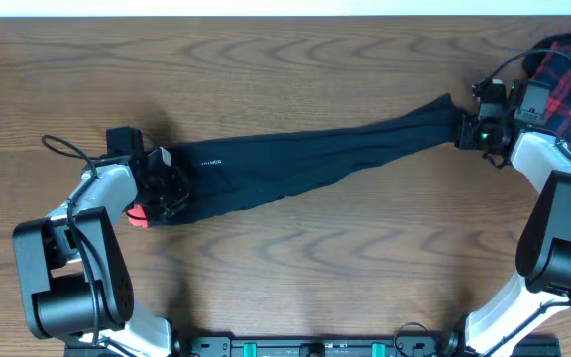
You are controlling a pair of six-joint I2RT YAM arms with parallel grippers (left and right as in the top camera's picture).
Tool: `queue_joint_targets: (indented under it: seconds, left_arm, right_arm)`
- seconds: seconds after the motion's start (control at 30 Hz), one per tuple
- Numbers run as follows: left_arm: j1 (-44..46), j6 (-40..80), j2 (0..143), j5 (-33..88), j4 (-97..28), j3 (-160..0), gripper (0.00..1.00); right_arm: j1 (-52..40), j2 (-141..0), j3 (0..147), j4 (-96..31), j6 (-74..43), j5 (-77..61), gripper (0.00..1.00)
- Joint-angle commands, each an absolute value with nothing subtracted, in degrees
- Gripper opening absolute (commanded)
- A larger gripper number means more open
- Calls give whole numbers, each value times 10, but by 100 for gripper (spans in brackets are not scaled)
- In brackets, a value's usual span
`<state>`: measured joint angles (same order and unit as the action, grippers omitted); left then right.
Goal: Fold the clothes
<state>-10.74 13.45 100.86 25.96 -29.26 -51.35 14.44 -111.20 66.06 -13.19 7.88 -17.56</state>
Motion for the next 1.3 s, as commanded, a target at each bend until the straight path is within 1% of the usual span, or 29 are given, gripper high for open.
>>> queue_joint_targets:
  seconds: [0.0, 0.23, 0.37, 0.47, 0.87, 1.1, 1.13, 1.17, 1.2, 1.23, 1.27]
  left_arm:
    - [-103, 127, 1042, 188, -279, -494, 7]
    - [-103, 127, 1042, 188, -279, -494, 7]
    - [-103, 127, 1042, 188, -279, -494, 7]
    - [-103, 127, 1042, 188, -276, -494, 7]
    - [-103, 127, 1042, 188, -275, -494, 7]
    - [-103, 127, 1042, 188, -275, -494, 7]
    - [-103, 127, 1042, 188, -275, -494, 7]
    - [-103, 127, 1042, 188, -275, -494, 7]
    - [-103, 127, 1042, 188, -276, -494, 7]
    - [-103, 127, 1042, 188, -276, -494, 6]
    - [-103, 127, 1042, 188, -276, -494, 7]
  right_arm:
    - [143, -1112, 667, -148, 58, -183, 1]
    - [143, -1014, 667, -210, 11, -170, 1]
    - [143, -944, 667, -255, -54, -91, 1]
    - [143, -917, 667, -278, -112, -14, 1]
    - [148, -936, 667, -245, -133, 2, 1]
    - [148, -975, 667, -204, -164, 2, 1]
    - [148, -986, 667, -190, -170, 1, 15]
    - [148, -999, 667, -175, -171, -3, 49]
    - [148, -1010, 667, -161, -171, -10, 93]
    - [148, -1022, 667, -151, -171, -15, 99]
    - [148, -1035, 667, -144, -172, -16, 99]
